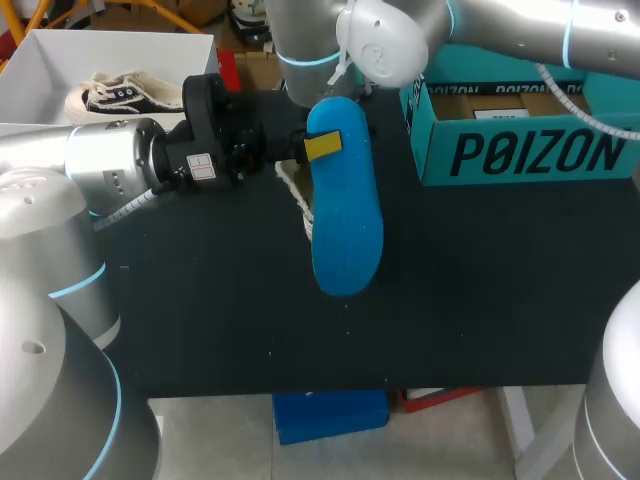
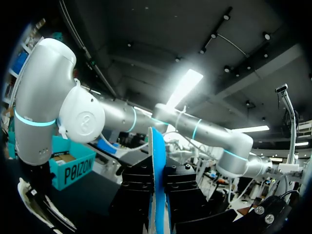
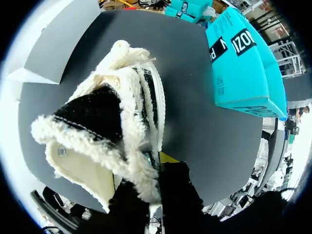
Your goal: Take the shoe out of the shoebox, open the shoe tongue, remove and reinsert the insole, then place the shoe into the shoebox
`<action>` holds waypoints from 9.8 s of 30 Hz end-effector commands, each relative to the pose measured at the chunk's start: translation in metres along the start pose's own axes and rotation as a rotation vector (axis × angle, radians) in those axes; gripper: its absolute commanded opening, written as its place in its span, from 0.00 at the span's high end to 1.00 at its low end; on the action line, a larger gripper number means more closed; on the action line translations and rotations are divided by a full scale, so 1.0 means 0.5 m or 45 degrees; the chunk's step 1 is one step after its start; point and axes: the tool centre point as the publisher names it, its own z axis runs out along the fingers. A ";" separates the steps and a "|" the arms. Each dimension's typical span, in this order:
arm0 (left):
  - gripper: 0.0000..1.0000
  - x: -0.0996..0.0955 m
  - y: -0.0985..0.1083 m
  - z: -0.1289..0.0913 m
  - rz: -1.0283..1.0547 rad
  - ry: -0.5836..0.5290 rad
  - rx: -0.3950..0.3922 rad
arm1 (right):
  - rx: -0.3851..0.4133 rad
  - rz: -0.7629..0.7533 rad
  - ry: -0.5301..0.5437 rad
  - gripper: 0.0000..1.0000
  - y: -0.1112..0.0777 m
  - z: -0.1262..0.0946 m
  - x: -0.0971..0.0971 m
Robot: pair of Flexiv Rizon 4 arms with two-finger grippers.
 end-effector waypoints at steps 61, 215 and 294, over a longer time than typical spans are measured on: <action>1.00 0.001 0.003 0.004 0.002 -0.006 0.003 | -0.064 0.098 0.094 0.00 -0.084 0.068 -0.085; 1.00 -0.024 0.060 -0.079 1.740 0.090 -0.437 | -0.212 0.339 2.165 0.00 -0.102 -0.162 -0.135; 1.00 -0.094 0.450 -0.172 2.642 0.270 -0.500 | -0.212 0.339 2.165 0.00 -0.102 -0.162 -0.135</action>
